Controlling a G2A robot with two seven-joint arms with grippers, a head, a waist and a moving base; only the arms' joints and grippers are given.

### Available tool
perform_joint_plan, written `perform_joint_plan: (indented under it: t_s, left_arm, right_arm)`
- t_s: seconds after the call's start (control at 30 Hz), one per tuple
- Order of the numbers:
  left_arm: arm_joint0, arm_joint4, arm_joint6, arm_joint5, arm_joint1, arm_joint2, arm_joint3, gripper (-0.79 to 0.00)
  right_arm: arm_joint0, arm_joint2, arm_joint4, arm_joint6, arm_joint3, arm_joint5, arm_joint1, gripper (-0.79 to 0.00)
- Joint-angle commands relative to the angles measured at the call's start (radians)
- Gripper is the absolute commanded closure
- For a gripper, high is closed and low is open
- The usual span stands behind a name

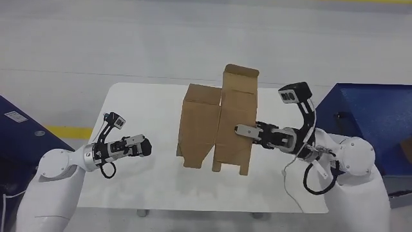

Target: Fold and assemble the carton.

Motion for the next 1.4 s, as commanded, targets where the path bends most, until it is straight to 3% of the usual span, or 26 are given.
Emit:
perform_joint_plan:
  t_s: [0.0,0.13,0.6,0.73,0.83,1.0,1.17,1.37]
  left_arm:
    - [0.000,0.000,0.000,0.000,0.000,0.000,0.000,-0.785]
    - [0.000,0.000,0.000,0.000,0.000,0.000,0.000,-0.785]
    - [0.000,0.000,0.000,0.000,0.000,0.000,0.000,-0.785]
    - [0.000,0.000,0.000,0.000,0.000,0.000,0.000,-0.785]
    - [0.000,0.000,0.000,0.000,0.000,0.000,0.000,-0.785]
    - [0.000,0.000,0.000,0.000,0.000,0.000,0.000,-0.785]
    - [0.000,0.000,0.000,0.000,0.000,0.000,0.000,-0.785]
    - [0.000,0.000,0.000,0.000,0.000,0.000,0.000,-0.785]
  right_arm:
    - [-0.024,0.013,-0.042,-0.007,-0.097,-0.046,0.003,0.000]
    - [-0.072,0.019,0.001,-0.018,-0.170,-0.061,0.006,0.000]
    - [-0.095,0.042,0.047,-0.005,-0.173,-0.062,0.010,0.000]
    - [-0.112,0.039,0.271,-0.059,-0.127,0.008,0.006,0.000]
    - [-0.101,0.021,0.529,-0.062,-0.041,0.151,0.002,0.000]
    - [-0.077,-0.096,0.852,-0.098,0.047,0.540,-0.003,0.000]
    - [-0.079,-0.168,1.234,-0.214,0.099,0.919,-0.008,0.000]
    - [-0.134,-0.217,1.774,-0.454,0.120,1.145,-0.004,0.000]
